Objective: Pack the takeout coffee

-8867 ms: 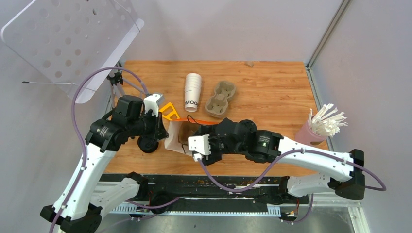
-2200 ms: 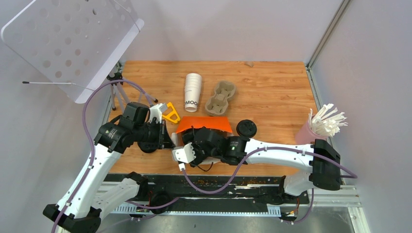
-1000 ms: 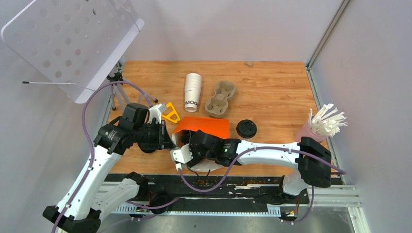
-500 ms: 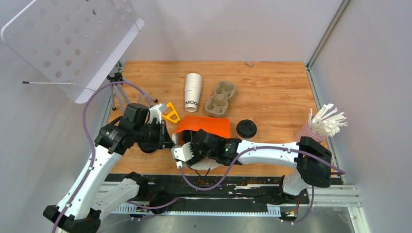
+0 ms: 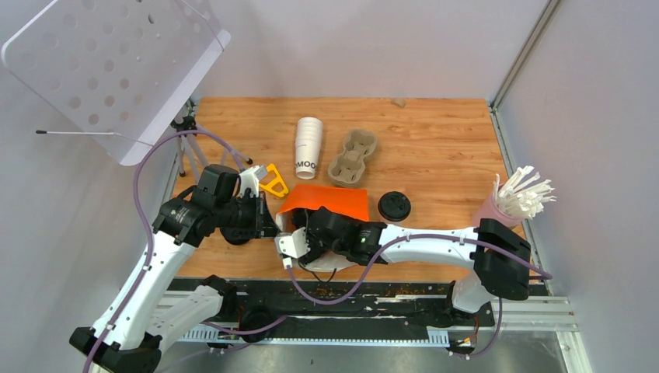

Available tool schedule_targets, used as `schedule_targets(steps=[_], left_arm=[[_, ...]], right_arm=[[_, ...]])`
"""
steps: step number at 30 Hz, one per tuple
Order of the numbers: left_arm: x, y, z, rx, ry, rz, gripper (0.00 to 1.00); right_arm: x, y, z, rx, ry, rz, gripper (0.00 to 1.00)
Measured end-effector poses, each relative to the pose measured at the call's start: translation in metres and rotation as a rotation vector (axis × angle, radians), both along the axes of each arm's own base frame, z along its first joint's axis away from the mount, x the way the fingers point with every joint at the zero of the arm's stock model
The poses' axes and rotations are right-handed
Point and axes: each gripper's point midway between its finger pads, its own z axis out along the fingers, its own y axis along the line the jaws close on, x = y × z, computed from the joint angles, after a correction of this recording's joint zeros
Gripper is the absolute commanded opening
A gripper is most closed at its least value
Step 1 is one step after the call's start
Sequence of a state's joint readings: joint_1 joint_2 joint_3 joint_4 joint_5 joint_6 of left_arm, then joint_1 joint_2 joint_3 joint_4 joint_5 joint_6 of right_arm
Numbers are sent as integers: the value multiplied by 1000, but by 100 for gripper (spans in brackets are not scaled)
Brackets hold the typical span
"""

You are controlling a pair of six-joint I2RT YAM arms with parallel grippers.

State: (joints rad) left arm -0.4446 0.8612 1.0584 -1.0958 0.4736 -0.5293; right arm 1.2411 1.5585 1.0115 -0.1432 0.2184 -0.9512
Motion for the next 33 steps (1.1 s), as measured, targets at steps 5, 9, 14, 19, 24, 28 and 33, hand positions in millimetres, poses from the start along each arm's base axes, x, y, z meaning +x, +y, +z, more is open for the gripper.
schedule_targets(steps=[5, 9, 14, 19, 24, 28, 33], left_arm=[[0, 0, -1, 2, 5, 0, 0], [1, -1, -2, 3, 13, -1, 0], [1, -2, -3, 3, 24, -5, 0], [1, -3, -3, 1, 30, -9, 0], [1, -3, -3, 1, 31, -9, 0], [1, -3, -3, 0, 33, -7, 0], [1, -3, -4, 1, 35, -6, 0]], right_arm=[[0, 0, 0, 0, 0, -1, 80], [1, -1, 1, 0, 4, -6, 87], [2, -1, 4, -3, 21, -15, 91], [-1, -1, 3, -7, 40, -9, 94], [-5, -3, 5, -17, 63, -1, 96], [-6, -4, 7, -17, 81, -9, 96], [-6, -6, 6, -23, 93, -18, 97]])
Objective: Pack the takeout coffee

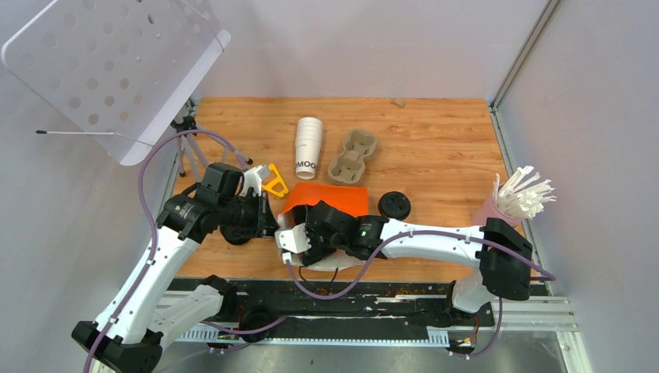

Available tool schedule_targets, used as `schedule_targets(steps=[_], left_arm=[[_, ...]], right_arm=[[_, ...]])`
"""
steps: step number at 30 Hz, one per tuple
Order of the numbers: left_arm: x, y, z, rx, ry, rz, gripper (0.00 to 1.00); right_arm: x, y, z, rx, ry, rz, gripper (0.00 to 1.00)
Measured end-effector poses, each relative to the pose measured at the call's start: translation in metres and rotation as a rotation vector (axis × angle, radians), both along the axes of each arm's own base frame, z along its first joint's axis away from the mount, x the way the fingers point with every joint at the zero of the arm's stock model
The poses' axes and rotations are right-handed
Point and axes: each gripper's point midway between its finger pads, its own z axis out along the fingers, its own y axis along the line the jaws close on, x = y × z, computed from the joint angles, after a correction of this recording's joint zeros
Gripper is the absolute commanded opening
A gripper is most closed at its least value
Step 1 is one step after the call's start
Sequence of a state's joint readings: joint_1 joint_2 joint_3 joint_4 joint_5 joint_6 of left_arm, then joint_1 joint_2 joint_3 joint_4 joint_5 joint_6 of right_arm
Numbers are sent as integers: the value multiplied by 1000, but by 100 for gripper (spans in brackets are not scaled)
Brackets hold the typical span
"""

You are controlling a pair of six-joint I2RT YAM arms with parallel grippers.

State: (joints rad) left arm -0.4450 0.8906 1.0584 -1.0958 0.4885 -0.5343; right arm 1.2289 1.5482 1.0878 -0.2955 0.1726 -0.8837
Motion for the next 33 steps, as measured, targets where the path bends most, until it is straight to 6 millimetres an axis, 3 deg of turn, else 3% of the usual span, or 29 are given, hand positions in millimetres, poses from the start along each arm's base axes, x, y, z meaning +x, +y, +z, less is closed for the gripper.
schedule_targets(steps=[7, 15, 20, 22, 27, 33], left_arm=[[0, 0, 0, 1, 4, 2, 0], [1, 0, 0, 1, 6, 3, 0], [1, -1, -1, 3, 9, 3, 0], [1, -1, -1, 3, 10, 2, 0], [3, -1, 1, 1, 5, 3, 0], [4, -2, 2, -2, 0, 3, 0]], right_arm=[[0, -2, 2, 1, 1, -4, 98], [2, 0, 17, 43, 0, -10, 99], [1, -1, 24, 52, 3, -4, 94], [0, -2, 25, 52, 7, 1, 82], [-4, -4, 33, 72, 17, 14, 40], [-6, -3, 32, 88, 42, 22, 24]])
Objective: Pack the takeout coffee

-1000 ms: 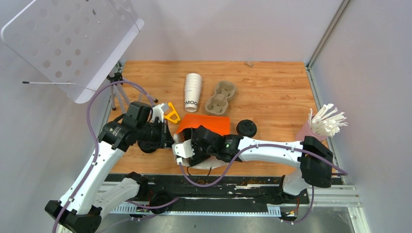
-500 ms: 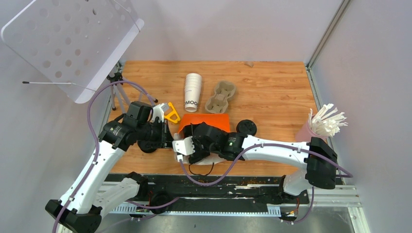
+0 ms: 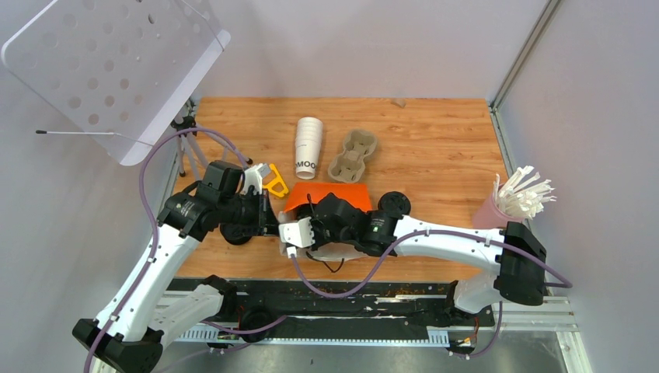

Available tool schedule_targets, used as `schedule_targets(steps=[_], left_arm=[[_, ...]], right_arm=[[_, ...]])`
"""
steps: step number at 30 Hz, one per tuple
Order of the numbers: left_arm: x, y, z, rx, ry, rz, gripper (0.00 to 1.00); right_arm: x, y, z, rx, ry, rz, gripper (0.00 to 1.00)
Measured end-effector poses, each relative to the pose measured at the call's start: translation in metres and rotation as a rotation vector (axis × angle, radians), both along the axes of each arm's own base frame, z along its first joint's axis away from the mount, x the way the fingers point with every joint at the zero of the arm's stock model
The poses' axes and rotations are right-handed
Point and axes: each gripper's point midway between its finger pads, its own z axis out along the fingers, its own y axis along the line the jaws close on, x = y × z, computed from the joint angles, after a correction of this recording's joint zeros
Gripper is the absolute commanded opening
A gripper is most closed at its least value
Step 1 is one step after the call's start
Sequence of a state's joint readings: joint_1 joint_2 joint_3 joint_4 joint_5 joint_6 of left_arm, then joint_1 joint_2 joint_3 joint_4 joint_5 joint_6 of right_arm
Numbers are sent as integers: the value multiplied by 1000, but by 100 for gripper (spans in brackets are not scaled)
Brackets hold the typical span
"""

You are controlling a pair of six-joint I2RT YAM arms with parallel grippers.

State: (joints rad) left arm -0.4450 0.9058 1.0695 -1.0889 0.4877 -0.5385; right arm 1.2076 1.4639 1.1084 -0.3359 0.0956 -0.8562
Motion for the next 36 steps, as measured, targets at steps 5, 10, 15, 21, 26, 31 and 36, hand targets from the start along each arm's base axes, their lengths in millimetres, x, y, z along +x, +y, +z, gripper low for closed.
schedule_targets(steps=[5, 10, 15, 21, 26, 31, 36], left_arm=[[0, 0, 0, -2, 1, 3, 0], [0, 0, 1, -4, 4, 7, 0], [-1, 0, 3, -10, -3, 11, 0], [-3, 1, 6, -18, -17, 13, 0], [-3, 1, 6, -19, -17, 12, 0], [-4, 1, 6, -20, -19, 12, 0], [-6, 2, 3, -20, -17, 15, 0]], right_arm=[[2, 2, 0, 18, 13, 3, 10], [5, 8, -4, 32, 22, 6, 8], [5, 12, -15, 22, 35, 15, 8], [6, 17, -25, 17, 44, 11, 7], [10, 21, -27, 31, 42, -1, 7], [12, 25, -26, 51, 42, -14, 6], [15, 26, -32, 59, 36, -29, 5]])
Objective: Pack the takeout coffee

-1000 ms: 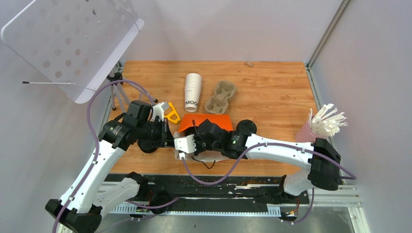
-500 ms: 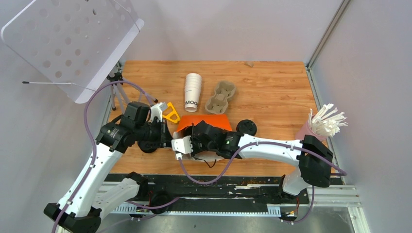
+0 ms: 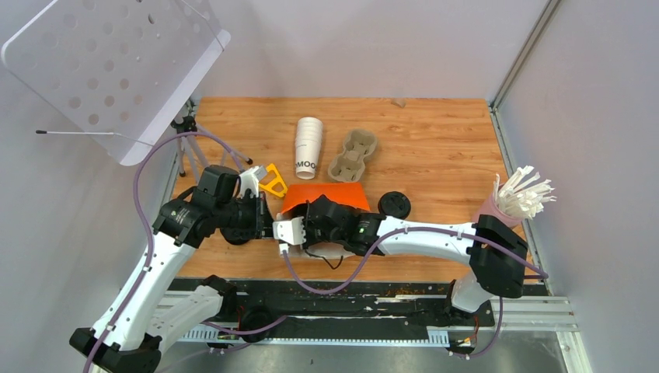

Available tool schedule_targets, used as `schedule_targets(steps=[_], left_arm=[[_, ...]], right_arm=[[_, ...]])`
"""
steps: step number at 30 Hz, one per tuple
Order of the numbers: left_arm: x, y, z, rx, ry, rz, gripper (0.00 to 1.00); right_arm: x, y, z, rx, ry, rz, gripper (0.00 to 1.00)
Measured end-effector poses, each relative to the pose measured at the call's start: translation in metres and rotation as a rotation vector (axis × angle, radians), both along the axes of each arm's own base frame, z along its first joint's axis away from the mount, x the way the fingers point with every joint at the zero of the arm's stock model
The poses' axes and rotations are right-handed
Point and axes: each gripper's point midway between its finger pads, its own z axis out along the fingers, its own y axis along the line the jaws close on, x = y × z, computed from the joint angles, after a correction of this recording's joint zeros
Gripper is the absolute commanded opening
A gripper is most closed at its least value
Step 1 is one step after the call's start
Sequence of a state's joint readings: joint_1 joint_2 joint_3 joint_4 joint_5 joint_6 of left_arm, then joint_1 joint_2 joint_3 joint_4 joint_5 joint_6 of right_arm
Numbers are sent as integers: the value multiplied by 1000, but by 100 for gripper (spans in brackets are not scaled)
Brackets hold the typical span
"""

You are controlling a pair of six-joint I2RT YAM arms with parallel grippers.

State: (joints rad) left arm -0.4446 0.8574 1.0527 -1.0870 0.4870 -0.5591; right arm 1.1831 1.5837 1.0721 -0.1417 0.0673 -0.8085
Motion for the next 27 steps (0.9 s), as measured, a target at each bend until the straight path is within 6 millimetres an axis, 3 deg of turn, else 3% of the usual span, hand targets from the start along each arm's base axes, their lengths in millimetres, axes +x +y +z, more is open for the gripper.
schedule_targets(steps=[27], left_arm=[[2, 1, -4, -5, 1, 41, 0]], right_arm=[[7, 6, -2, 63, 5, -62, 4]])
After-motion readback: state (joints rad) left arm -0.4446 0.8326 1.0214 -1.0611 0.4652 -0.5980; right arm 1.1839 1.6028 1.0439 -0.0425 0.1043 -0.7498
